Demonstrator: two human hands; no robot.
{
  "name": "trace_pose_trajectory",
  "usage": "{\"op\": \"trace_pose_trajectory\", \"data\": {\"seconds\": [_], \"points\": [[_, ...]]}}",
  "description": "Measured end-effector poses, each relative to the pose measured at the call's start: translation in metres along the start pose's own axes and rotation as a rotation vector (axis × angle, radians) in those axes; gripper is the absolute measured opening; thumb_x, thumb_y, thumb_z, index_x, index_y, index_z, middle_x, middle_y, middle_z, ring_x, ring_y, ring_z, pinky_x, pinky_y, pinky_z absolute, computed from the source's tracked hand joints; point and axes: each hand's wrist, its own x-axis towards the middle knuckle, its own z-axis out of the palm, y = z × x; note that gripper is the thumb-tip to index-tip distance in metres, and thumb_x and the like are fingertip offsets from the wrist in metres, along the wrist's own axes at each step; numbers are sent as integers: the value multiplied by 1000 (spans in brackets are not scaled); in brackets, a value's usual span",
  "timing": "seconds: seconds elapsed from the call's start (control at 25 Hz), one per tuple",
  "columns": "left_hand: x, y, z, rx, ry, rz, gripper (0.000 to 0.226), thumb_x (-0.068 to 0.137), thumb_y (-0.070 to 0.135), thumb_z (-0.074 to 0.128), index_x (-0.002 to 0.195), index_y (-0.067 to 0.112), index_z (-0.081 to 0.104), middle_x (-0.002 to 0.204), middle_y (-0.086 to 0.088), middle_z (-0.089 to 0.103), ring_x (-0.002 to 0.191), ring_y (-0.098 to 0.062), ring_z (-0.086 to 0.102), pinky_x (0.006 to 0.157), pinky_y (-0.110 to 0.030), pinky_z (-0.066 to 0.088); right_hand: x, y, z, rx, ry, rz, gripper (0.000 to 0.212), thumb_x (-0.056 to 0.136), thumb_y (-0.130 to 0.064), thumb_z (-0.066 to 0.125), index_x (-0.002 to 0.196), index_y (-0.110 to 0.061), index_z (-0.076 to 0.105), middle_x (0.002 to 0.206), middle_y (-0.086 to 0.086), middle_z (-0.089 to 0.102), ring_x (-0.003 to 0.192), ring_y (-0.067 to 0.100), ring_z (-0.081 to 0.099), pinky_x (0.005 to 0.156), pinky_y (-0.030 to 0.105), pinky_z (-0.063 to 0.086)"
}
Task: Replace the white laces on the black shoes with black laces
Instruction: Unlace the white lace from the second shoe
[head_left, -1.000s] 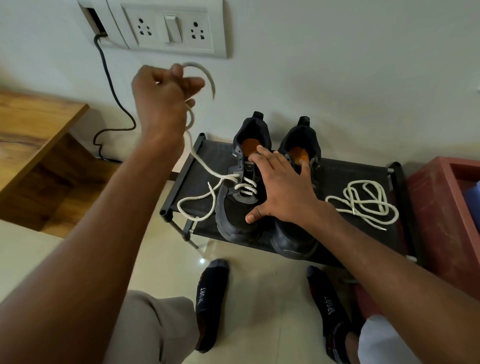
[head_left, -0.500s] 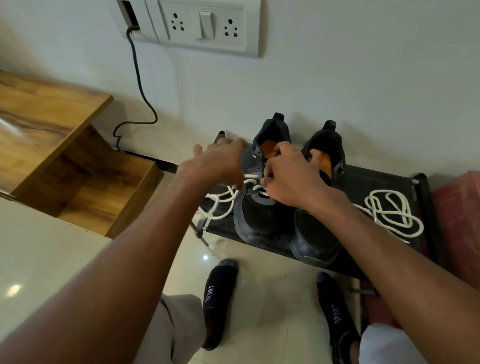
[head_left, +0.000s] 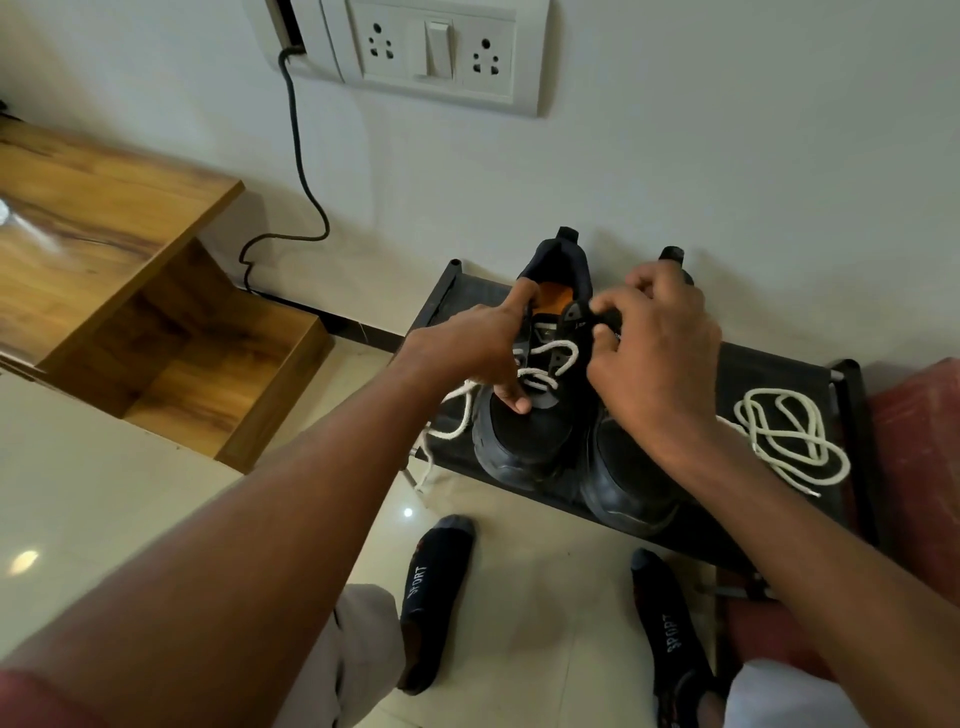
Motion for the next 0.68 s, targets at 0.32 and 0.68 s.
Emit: {"op": "trace_pose_trajectory", "data": {"seconds": [0.32,0.68], "points": [[10,-4,4,-32,24,9,126,56,27,103,142,41,12,104,-4,56,89,-26,60,81,-46,53,9,-18,35,-70,-343,-169,11,91,-29,73,99,-30,80,154,-6,46,146,21,35,120,62,16],[11,-3,5,-21,10,-24,135,57,30,102,144,47,0,111,-10,58,105,-37,62,95,-61,54,22,1,-10,89,50,-36,27,93,-18,68,119,-24,70,150,1,46,140,23,43,111,57,35]]}}
